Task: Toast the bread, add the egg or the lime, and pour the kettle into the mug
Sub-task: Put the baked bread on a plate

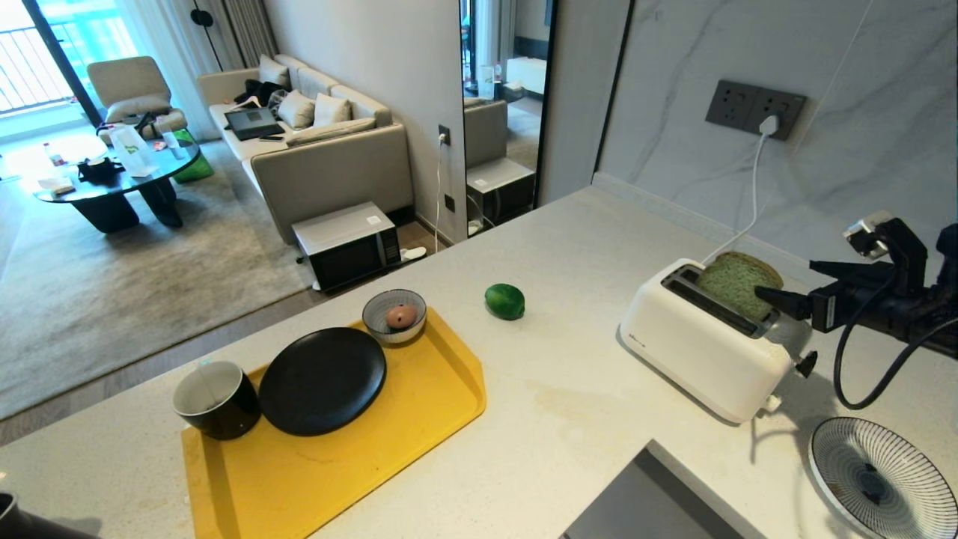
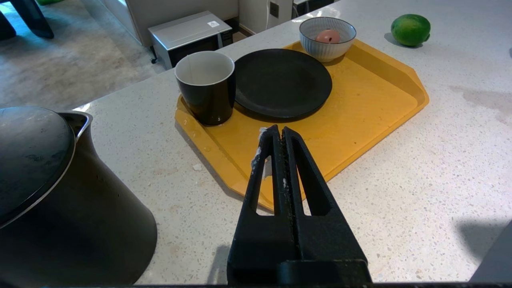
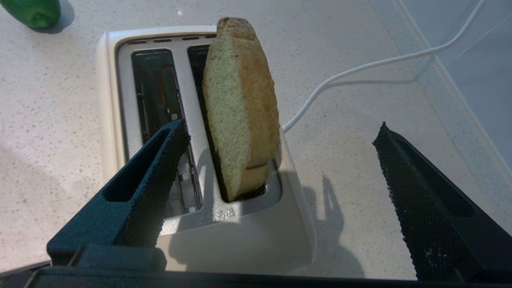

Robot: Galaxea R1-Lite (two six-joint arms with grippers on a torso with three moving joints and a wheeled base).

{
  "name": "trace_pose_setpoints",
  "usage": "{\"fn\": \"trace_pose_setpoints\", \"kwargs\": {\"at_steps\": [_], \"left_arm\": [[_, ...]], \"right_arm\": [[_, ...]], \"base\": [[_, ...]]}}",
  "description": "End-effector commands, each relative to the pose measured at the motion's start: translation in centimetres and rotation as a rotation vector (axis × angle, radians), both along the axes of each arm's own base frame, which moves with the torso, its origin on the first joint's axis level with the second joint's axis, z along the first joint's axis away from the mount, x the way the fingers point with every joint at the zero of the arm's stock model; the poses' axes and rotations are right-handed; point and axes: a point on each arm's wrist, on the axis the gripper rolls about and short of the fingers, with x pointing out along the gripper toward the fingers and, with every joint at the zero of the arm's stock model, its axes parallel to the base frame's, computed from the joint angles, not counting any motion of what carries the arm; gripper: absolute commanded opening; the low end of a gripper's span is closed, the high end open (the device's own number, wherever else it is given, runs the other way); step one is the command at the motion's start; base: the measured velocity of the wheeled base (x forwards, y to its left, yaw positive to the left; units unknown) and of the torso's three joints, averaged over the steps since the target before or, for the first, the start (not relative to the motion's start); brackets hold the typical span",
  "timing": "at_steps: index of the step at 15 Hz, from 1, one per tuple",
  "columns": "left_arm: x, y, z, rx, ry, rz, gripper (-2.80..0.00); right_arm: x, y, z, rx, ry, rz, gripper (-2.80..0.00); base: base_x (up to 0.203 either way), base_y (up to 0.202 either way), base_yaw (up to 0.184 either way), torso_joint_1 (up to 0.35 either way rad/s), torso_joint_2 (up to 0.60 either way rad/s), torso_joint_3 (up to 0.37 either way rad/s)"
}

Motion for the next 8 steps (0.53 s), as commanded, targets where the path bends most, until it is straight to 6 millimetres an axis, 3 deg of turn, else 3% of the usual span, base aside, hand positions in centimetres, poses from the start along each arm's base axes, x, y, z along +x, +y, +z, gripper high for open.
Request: {"fn": "trace_pose_setpoints", "kwargs": {"at_steps": [1, 6, 7, 8], "left_arm": [[0.0, 0.0, 0.0, 0.000, 0.000, 0.001, -2.80], [0.0, 0.0, 0.0, 0.000, 0.000, 0.001, -2.80], [0.0, 0.0, 0.0, 0.000, 0.000, 0.001, -2.80], [0.0, 0.0, 0.0, 0.000, 0.001, 0.001, -2.80]], "right_arm": [[1.0, -0.3, -0.8, 0.003, 0.017, 0.002, 0.00], [2.2, -0.5, -1.5, 0.001, 0.029, 0.005, 0.00], [2.3, -0.4, -1.7, 0.001, 0.032, 0.007, -2.80], [2.3, -0.4, -1.7, 0.002, 0.033, 0.008, -2.80]], "base": [[0.000, 0.000, 0.000, 0.000, 0.00, 0.000], [0.000, 0.000, 0.000, 0.000, 0.00, 0.000], [0.000, 0.000, 0.000, 0.000, 0.00, 0.000], [0.000, 0.000, 0.000, 0.000, 0.00, 0.000]]}}
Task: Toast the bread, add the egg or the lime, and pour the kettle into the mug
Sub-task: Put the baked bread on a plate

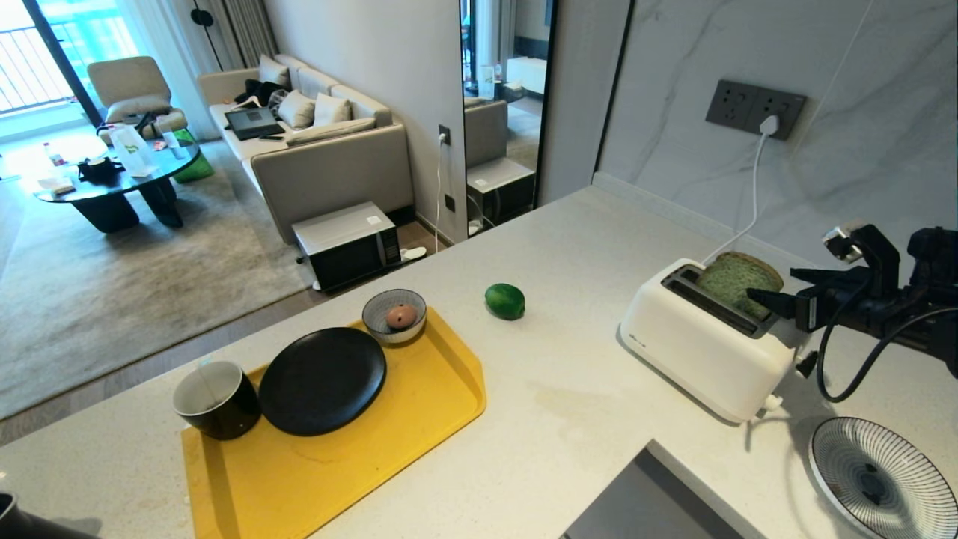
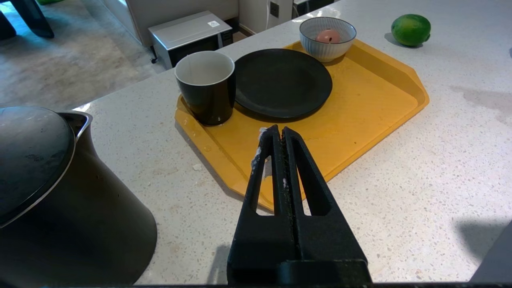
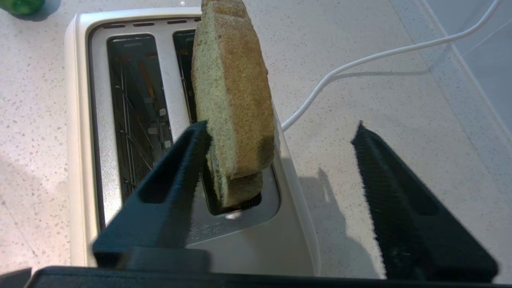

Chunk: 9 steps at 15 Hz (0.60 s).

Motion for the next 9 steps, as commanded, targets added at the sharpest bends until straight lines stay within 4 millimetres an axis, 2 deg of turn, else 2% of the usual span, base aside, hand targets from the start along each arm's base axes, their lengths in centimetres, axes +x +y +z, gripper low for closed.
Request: {"fn": "trace_pose_setpoints", "kwargs": {"at_steps": [1, 6, 9], "left_arm": [[0.0, 0.0, 0.0, 0.000, 0.000, 0.000, -2.80], [0.0, 0.0, 0.0, 0.000, 0.000, 0.000, -2.80], [0.0, 0.0, 0.0, 0.000, 0.000, 0.000, -2.80]], "right_arm": [[0.2, 0.0, -0.3, 0.000, 0.004, 0.005, -2.80], [0.1, 0.9, -0.2, -0.038, -0.008, 0.041, -2.80], [-0.6, 1.4, -0.1, -0.037, -0.004, 0.052, -2.80]], "base": [[0.000, 0.000, 0.000, 0.000, 0.00, 0.000], [0.000, 0.000, 0.000, 0.000, 0.00, 0.000], [0.000, 0.000, 0.000, 0.000, 0.00, 0.000]]}}
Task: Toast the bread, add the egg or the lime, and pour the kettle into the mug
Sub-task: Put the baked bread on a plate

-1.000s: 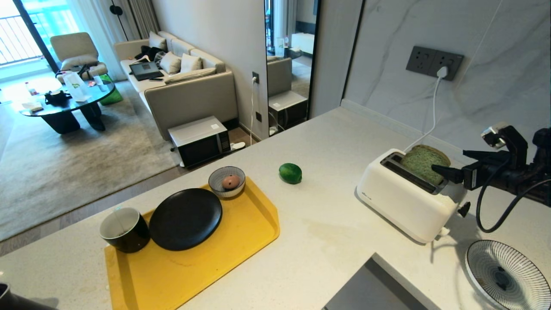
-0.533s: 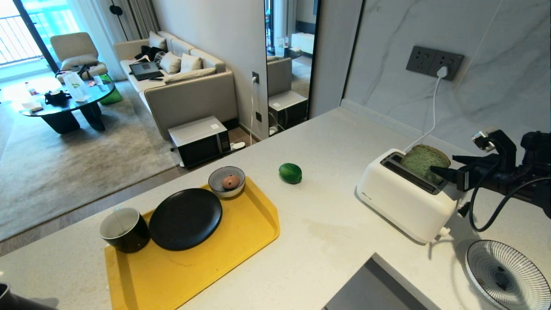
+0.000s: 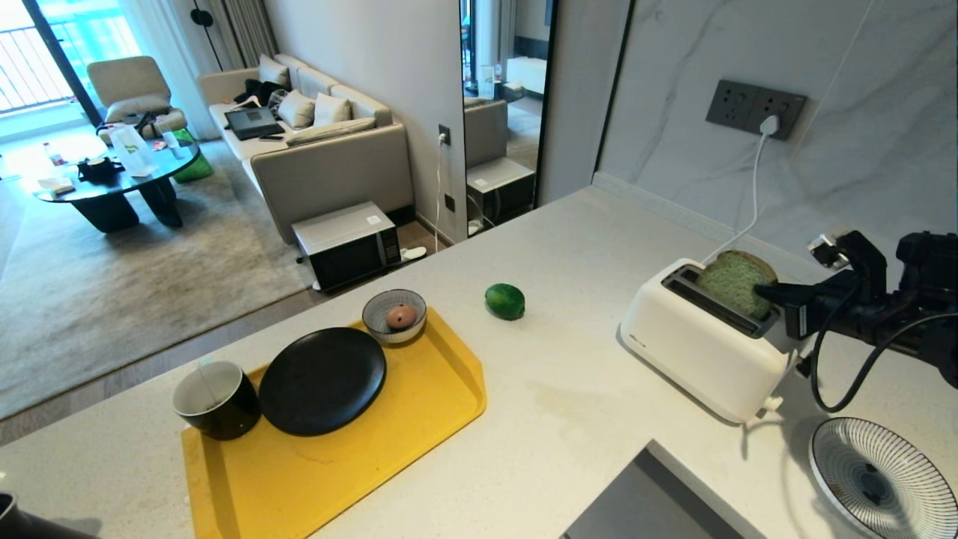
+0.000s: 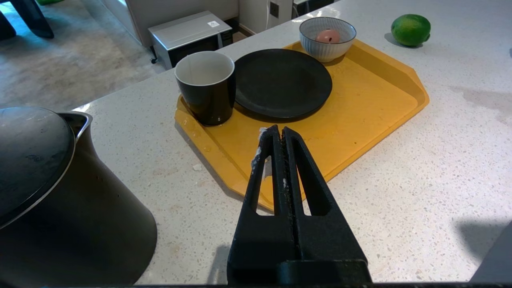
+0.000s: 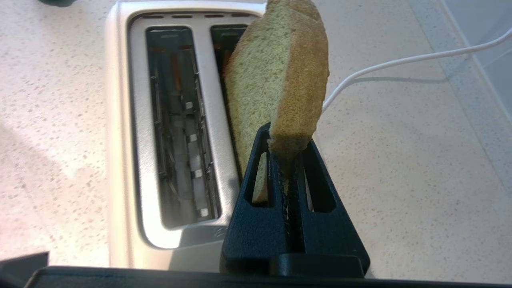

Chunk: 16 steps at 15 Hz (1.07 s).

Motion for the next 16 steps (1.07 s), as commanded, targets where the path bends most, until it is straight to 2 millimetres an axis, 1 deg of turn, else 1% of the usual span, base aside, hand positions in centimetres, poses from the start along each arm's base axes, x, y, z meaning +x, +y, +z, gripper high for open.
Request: {"fn": "trace_pose_setpoints", "kwargs": {"at_steps": [1, 2, 4, 9, 11, 14, 16], "left_arm": [[0.0, 0.0, 0.0, -0.001, 0.001, 0.000, -2.80], [0.0, 0.0, 0.0, -0.001, 0.000, 0.000, -2.80], [0.0, 0.0, 0.0, -0.001, 0.000, 0.000, -2.80], [0.0, 0.0, 0.0, -0.001, 0.000, 0.000, -2.80], [0.0, 0.0, 0.0, -0.001, 0.000, 0.000, -2.80], [0.0, 0.0, 0.0, -0.001, 0.000, 0.000, -2.80], [0.0, 0.0, 0.0, -0.001, 0.000, 0.000, -2.80]], "right_arm": [[-0.6, 0.3, 0.4, -0.001, -0.009, 0.009, -2.80], [-1.1, 0.5, 0.6, 0.001, -0.015, 0.011, -2.80], [-2.1, 0.9, 1.7, -0.008, -0.066, 0.017, -2.80], [-5.4, 1.7, 5.3, -0.012, -0.213, -0.009, -2.80], [-6.6, 2.5, 6.8, 0.046, -0.242, -0.059, -2.80], [-8.5, 4.1, 7.8, 0.105, -0.266, -0.123, -2.80], [-9.4, 4.3, 8.3, 0.102, -0.286, -0.128, -2.80]], "base": [[0.000, 0.000, 0.000, 0.000, 0.00, 0.000], [0.000, 0.000, 0.000, 0.000, 0.00, 0.000], [0.000, 0.000, 0.000, 0.000, 0.00, 0.000], [0.000, 0.000, 0.000, 0.000, 0.00, 0.000], [0.000, 0.000, 0.000, 0.000, 0.00, 0.000], [0.000, 0.000, 0.000, 0.000, 0.00, 0.000], [0.000, 0.000, 0.000, 0.000, 0.00, 0.000]]}}
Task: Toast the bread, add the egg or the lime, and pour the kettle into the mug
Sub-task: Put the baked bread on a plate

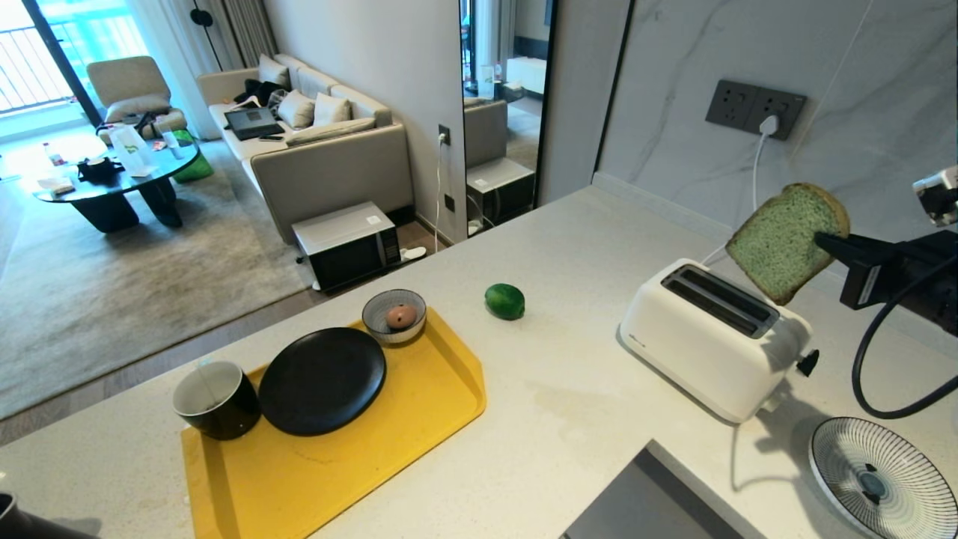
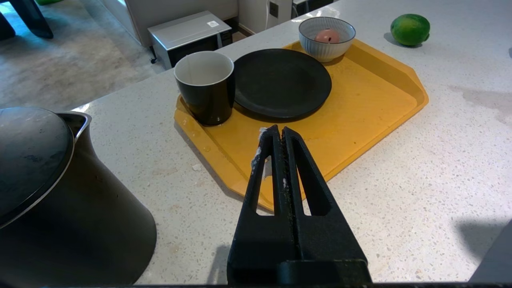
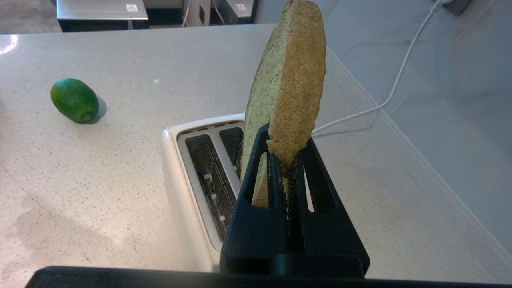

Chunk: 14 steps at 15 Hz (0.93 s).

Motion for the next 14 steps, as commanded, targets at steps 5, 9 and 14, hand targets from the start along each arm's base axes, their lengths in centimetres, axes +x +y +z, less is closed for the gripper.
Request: {"fn": "trace_pose_setpoints", "kwargs": {"at_steps": [5, 9, 14], "left_arm": [[0.0, 0.0, 0.0, 0.000, 0.001, 0.000, -2.80], [0.0, 0.0, 0.0, 0.000, 0.000, 0.000, -2.80], [0.0, 0.0, 0.0, 0.000, 0.000, 0.000, -2.80]], "right_arm": [[-2.6, 0.6, 1.5, -0.052, -0.072, 0.039, -2.80], [-3.5, 0.7, 0.5, -0.109, -0.052, 0.058, -2.80], [-4.1, 0.0, 0.1, -0.114, -0.043, 0.005, -2.80]], "base": [[0.000, 0.000, 0.000, 0.000, 0.00, 0.000], [0.000, 0.000, 0.000, 0.000, 0.00, 0.000], [0.000, 0.000, 0.000, 0.000, 0.00, 0.000]]}}
